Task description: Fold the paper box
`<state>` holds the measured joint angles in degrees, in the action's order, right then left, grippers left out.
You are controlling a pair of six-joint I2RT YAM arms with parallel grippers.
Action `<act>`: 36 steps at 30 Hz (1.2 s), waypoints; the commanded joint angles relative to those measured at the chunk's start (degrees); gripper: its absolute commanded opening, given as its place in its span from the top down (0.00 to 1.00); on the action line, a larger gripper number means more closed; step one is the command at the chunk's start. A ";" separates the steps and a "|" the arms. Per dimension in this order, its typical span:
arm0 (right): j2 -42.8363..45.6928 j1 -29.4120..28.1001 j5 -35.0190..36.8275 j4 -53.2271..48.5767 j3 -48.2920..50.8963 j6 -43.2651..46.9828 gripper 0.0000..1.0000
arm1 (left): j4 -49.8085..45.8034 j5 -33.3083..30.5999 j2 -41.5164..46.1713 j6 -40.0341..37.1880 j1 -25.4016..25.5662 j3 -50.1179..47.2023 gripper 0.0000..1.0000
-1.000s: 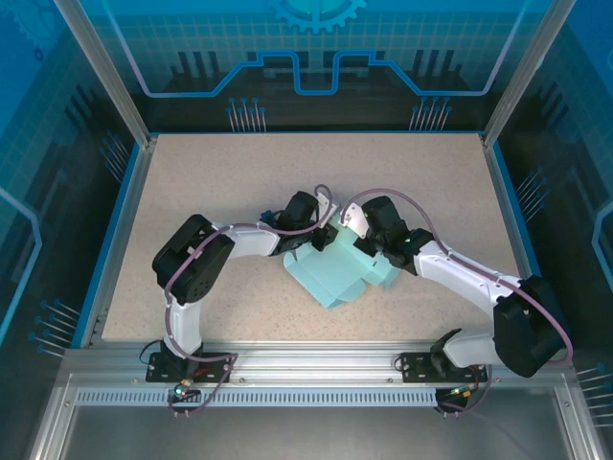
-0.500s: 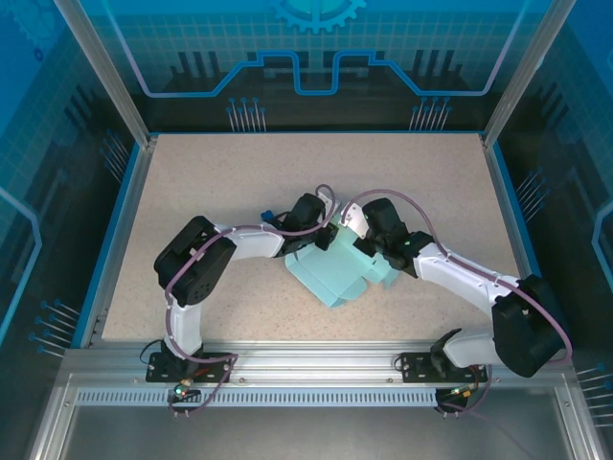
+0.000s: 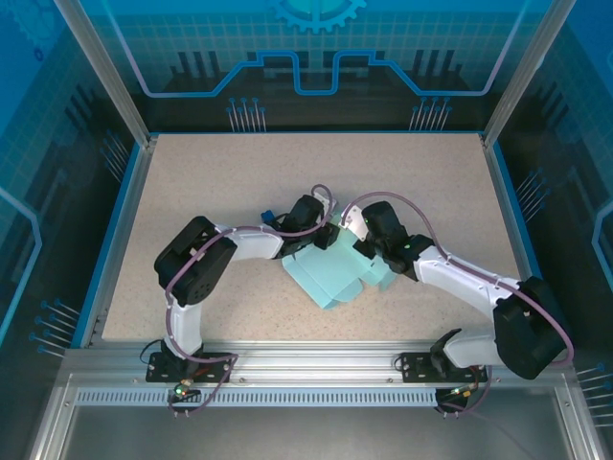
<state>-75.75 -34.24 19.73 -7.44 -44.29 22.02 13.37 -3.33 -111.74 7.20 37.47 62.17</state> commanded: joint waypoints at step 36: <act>0.37 -1.01 -0.55 -7.23 -2.55 0.74 1.00 | -2.18 16.03 3.23 -4.98 -4.62 4.60 0.31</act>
<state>-75.24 -34.48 20.53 -12.16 -45.50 22.06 10.55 11.44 -109.86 2.48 33.63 64.29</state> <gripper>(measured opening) 0.054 0.692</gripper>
